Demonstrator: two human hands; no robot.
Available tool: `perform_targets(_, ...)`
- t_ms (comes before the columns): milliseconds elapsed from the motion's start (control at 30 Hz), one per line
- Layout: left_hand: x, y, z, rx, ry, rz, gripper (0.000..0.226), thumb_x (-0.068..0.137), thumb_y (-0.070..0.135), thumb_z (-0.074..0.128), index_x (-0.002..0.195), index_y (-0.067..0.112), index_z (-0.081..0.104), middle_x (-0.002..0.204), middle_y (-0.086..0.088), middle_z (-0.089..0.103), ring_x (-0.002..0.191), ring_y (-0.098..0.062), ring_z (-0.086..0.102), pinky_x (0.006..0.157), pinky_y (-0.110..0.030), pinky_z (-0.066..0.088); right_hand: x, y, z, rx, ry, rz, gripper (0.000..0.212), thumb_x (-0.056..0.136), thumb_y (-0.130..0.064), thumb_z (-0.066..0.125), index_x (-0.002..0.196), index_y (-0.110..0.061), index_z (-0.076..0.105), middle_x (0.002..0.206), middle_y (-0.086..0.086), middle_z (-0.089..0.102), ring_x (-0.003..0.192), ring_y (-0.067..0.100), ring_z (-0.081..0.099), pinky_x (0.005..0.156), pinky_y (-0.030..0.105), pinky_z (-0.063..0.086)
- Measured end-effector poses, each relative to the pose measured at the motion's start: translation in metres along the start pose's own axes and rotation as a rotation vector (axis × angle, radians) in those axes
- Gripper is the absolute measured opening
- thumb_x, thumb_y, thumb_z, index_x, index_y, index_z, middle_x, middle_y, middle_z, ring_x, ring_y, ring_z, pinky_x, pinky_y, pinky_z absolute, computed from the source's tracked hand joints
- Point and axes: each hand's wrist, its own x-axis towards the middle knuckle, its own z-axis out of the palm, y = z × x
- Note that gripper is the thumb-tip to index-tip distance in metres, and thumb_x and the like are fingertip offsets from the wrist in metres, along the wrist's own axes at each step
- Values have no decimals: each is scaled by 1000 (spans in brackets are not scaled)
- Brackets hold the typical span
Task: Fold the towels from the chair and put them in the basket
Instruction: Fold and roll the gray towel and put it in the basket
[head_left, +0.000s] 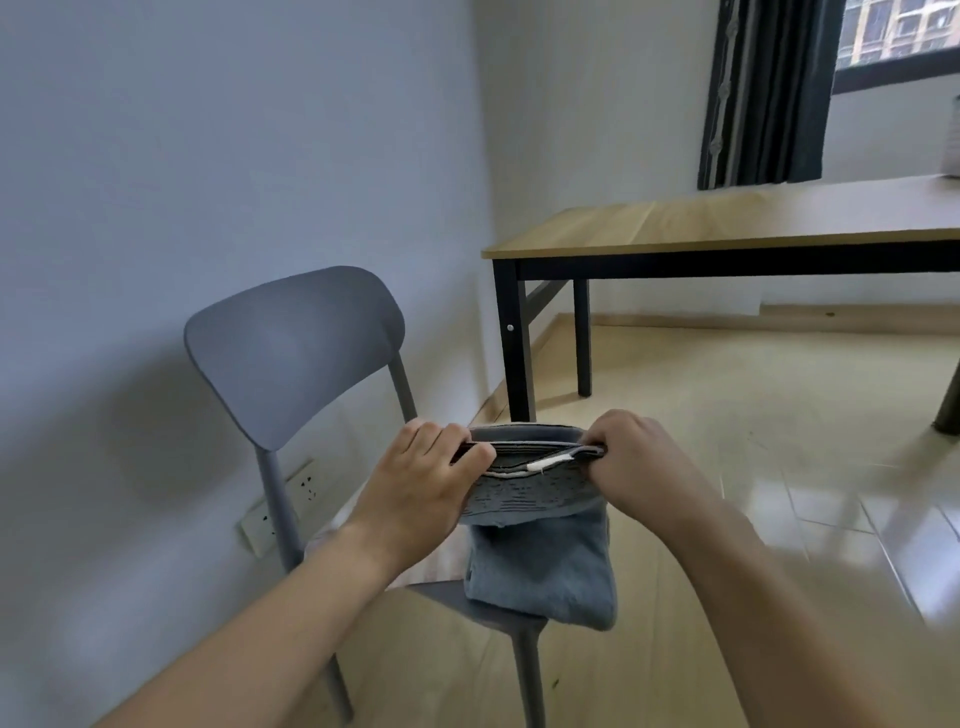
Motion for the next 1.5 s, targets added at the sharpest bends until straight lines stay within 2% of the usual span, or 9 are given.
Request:
perform_targets(233,-3,21,-24,-206,-55,28,19,93,23,40,110,28,49,102,3,57,92,-16,43,84,-25,35,-6,-6,-28,37,176,-145,23,81,3,53,87,-12,69,94,-3,54,87,16,53,69,18,37)
perform_targets(433,14,17,-55,-312,-125,-123,20,96,35,32,97,24,48,82,9,52,72,-15,44,76,-30,41,-10,-5,-58,55,201,-159,14,82,-5,58,80,-18,64,85,-9,50,83,12,49,61,16,35)
perform_targets(733,60,21,-100,141,102,-130,20,79,4,48,96,14,53,68,0,50,69,-26,42,82,-39,37,-12,-16,-82,123,435,-188,10,83,-5,60,80,-14,63,89,-4,53,81,8,45,62,3,32)
perform_targets(833,69,29,-113,228,-88,-167,43,75,7,37,114,16,50,86,-2,60,87,-29,46,95,-42,32,-11,-20,-75,157,448,-175,11,82,-2,59,82,-13,62,92,-2,53,83,10,45,65,-2,32)
perform_targets(967,71,37,-120,288,-325,-275,27,83,14,36,109,13,43,111,-7,44,101,-28,36,90,-38,30,-15,-27,-75,321,410,-160,20,83,-4,56,94,-19,58,84,-7,53,75,11,48,60,5,37)
perform_targets(1100,70,25,-130,-24,-392,-379,10,87,12,37,89,14,28,101,-2,26,93,-22,26,80,-32,29,-19,-40,-83,535,328,-126,22,84,-6,52,95,-20,65,88,-4,61,80,11,56,62,22,44)
perform_targets(1267,87,-13,-123,-316,-500,-521,9,84,4,38,90,11,38,110,-3,36,99,-25,40,84,-39,42,7,-62,-80,320,309,-100,21,84,-3,48,85,-19,61,87,-6,56,80,4,49,60,19,37)
perform_targets(1400,107,-50,-112,-461,-259,-696,17,79,2,40,93,10,45,88,-11,55,81,-29,54,62,-36,39,57,-81,-74,204,307,-99,25,82,0,46,96,-14,61,110,5,57,91,17,47,75,25,35)
perform_targets(1500,116,-70,-121,-413,65,-716,22,77,1,40,96,13,44,83,-7,55,76,-29,52,58,-33,36,78,-102,-76,34,548,-223,28,79,2,49,102,-12,58,110,4,53,94,23,49,79,30,38)
